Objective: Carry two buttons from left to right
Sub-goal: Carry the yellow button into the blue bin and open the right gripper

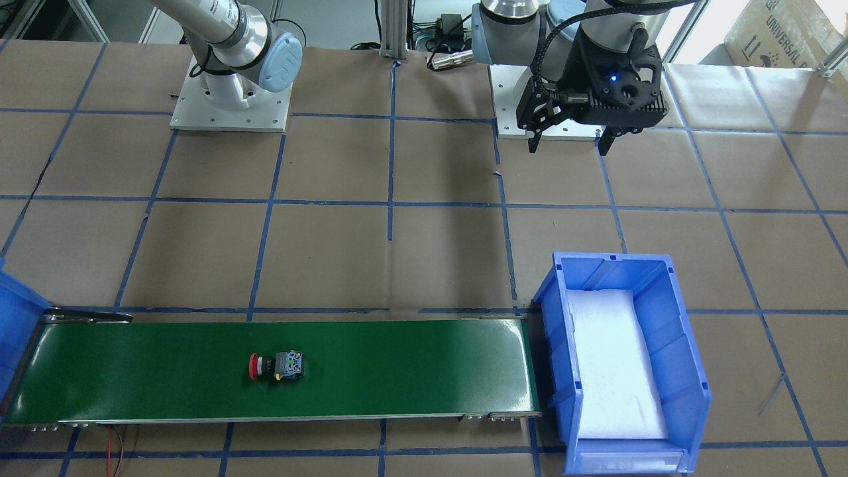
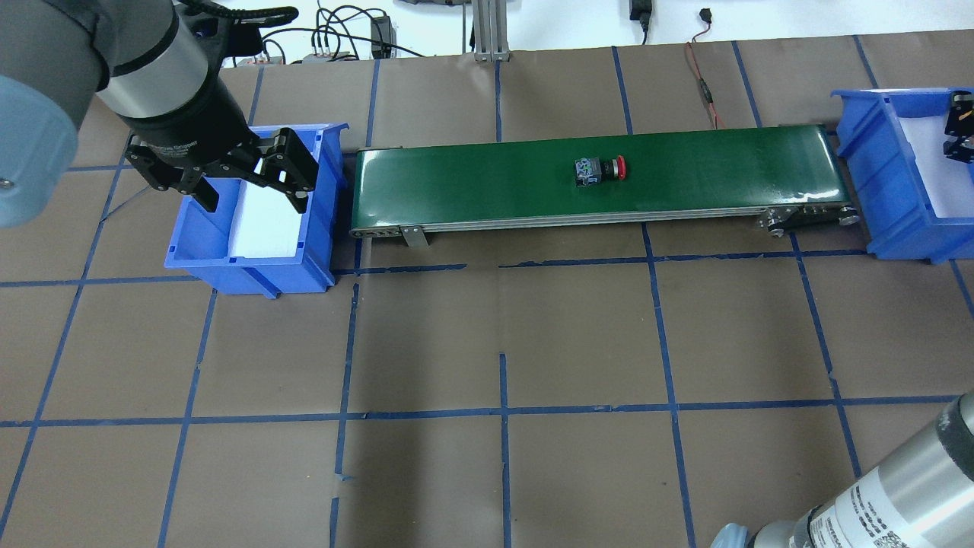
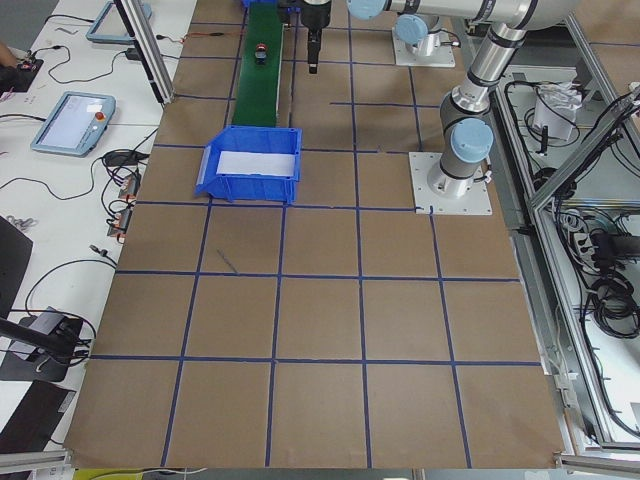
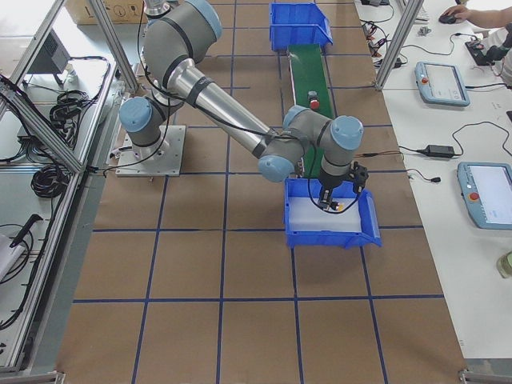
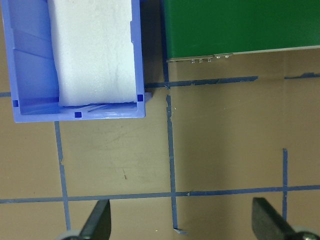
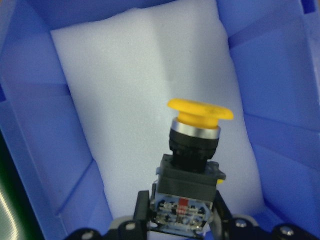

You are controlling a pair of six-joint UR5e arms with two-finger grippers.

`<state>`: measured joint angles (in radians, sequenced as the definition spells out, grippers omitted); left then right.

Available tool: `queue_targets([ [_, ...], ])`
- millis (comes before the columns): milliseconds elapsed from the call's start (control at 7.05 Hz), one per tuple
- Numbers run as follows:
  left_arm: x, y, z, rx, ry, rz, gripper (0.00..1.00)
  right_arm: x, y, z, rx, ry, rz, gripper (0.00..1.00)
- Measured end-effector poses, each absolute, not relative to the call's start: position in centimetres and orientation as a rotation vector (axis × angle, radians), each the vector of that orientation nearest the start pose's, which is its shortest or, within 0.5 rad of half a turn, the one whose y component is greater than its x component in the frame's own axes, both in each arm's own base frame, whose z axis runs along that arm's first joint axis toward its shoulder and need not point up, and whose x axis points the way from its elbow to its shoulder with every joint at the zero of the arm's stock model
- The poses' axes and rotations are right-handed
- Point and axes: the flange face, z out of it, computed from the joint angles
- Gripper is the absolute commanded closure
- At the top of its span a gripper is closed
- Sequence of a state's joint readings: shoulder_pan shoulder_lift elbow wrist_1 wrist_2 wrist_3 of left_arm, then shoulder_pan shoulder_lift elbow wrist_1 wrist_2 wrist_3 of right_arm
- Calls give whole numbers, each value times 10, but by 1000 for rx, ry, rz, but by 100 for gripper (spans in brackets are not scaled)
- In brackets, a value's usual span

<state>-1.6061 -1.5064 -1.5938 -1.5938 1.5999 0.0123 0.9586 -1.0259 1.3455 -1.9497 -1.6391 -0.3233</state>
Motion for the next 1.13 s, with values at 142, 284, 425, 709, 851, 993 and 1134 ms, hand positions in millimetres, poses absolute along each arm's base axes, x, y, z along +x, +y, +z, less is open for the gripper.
queue_targets([
  [142,-147,-461,505,74,3112,-29,0,-301,-646,301,446,3193,-35,0],
  [284,-147,-461,505,74,3112,-29,0,-301,-648,299,437,3177,-52,0],
  [425,-147,-461,505,74,3112,-29,0,-299,-649,302,429,3155,-82,0],
  [709,-147,-461,505,74,3112,-30,0,-297,-649,311,430,3143,-110,0],
  [851,-147,-461,505,74,3112,-30,0,-293,-646,327,454,3140,-121,0],
  [993,-147,-461,506,74,3112,-31,0,-280,-641,346,540,3121,-118,0],
  [1134,-147,-461,506,75,3112,-31,0,-250,-645,363,652,3096,-120,0],
])
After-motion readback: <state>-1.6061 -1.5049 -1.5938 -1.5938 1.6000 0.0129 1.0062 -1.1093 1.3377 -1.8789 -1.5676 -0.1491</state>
